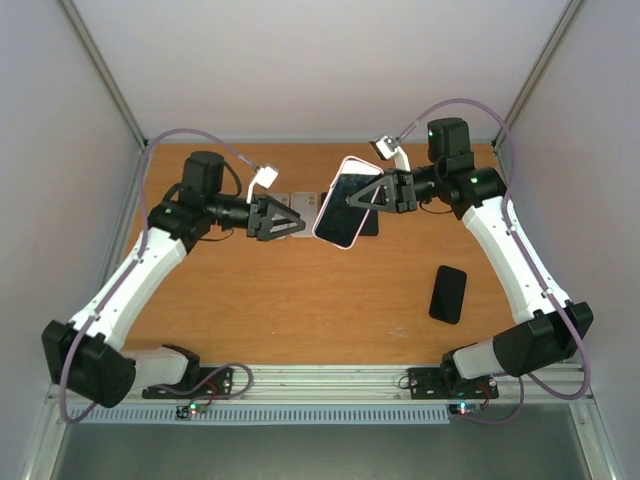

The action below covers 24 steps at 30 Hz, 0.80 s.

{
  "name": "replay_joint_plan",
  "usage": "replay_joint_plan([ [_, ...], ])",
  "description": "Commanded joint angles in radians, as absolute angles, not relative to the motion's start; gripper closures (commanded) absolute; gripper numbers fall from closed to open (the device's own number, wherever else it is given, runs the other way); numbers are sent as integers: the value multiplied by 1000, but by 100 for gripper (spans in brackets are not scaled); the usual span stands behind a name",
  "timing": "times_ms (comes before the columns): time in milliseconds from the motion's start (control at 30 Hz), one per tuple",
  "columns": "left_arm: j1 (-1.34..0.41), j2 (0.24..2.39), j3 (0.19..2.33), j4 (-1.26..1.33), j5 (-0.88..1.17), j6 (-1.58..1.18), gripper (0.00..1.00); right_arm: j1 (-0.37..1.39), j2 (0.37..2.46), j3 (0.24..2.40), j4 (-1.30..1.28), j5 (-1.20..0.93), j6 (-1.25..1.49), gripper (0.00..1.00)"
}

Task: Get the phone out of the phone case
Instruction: Remove the phone case from the phone.

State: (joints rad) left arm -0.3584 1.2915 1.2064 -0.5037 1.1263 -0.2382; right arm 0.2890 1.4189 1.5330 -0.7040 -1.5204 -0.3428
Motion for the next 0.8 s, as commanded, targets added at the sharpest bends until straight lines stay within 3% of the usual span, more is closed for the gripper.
replay_joint_plan([
  [0, -357, 1231, 1182, -335, 1232, -290, 19, 284, 1430, 1568, -719, -1587, -368, 99],
  [267, -395, 1234, 1187, -193, 1253, -464, 19, 284, 1432, 1571, -723, -1580, -367, 99],
  [767, -422, 1270, 1198, -243, 1196, -416, 21, 285, 1438, 1580, -724, -1582, -367, 99],
])
